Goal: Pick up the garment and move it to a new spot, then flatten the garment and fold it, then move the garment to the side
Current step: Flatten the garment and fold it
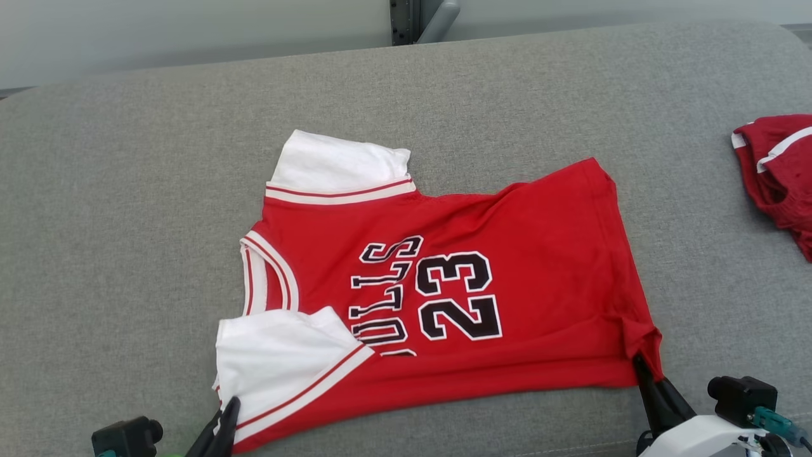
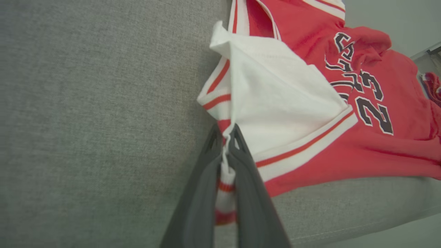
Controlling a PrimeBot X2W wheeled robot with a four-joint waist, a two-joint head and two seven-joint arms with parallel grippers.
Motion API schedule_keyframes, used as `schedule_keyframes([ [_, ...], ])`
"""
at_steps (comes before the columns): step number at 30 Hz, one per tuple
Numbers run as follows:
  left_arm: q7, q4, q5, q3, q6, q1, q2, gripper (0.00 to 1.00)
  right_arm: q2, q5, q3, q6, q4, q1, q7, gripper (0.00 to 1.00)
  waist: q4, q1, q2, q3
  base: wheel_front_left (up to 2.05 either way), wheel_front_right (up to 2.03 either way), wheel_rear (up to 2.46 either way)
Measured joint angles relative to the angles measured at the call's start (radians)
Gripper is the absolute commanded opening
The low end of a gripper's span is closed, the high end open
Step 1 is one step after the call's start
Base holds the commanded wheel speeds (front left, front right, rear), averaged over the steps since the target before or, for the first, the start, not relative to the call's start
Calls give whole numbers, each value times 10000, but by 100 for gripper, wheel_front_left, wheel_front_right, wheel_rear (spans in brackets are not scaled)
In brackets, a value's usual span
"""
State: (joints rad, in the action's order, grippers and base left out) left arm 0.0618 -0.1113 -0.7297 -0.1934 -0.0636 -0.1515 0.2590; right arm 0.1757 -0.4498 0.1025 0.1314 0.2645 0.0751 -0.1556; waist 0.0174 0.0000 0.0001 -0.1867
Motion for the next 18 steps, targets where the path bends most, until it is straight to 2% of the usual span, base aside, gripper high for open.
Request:
schedule_keyframes([
  [3, 265, 366, 8, -35, 221, -297, 82, 0, -19, 52, -138, 2, -303, 216, 176, 0, -2, 0, 0, 1, 0, 0, 0],
  [4, 293, 416, 59, -88, 307, -314, 88, 0, -44, 77, -192, 2, -341, 224, 238, 18, -13, 0, 0, -9, 0, 0, 0],
  [5, 286, 454, 199, -138, 349, -305, 94, 24, -67, 130, -232, 2, -364, 224, 267, 44, -27, 0, 0, -16, 0, 0, 0],
  [6, 278, 454, 339, -192, 449, -299, 92, 100, -105, 144, -286, 2, -380, 224, 303, 100, -37, 0, 0, -27, 0, 0, 0],
  [10, -577, 512, 963, -167, 871, -145, -48, 100, -132, 334, -506, -2, -587, 202, 173, 100, -33, 0, 0, -41, 0, 0, 0],
  [13, -1469, 648, 1384, -113, 1116, 93, -265, 100, -134, 589, -738, -2, -1087, 128, -205, 100, -7, 0, 0, -21, 0, 0, 0],
  [18, -2669, 922, 2245, 2, 1419, 643, -307, 100, -186, 1185, -1221, -4, -2201, -120, -629, 100, 59, 0, 0, 66, 0, 0, 0],
])
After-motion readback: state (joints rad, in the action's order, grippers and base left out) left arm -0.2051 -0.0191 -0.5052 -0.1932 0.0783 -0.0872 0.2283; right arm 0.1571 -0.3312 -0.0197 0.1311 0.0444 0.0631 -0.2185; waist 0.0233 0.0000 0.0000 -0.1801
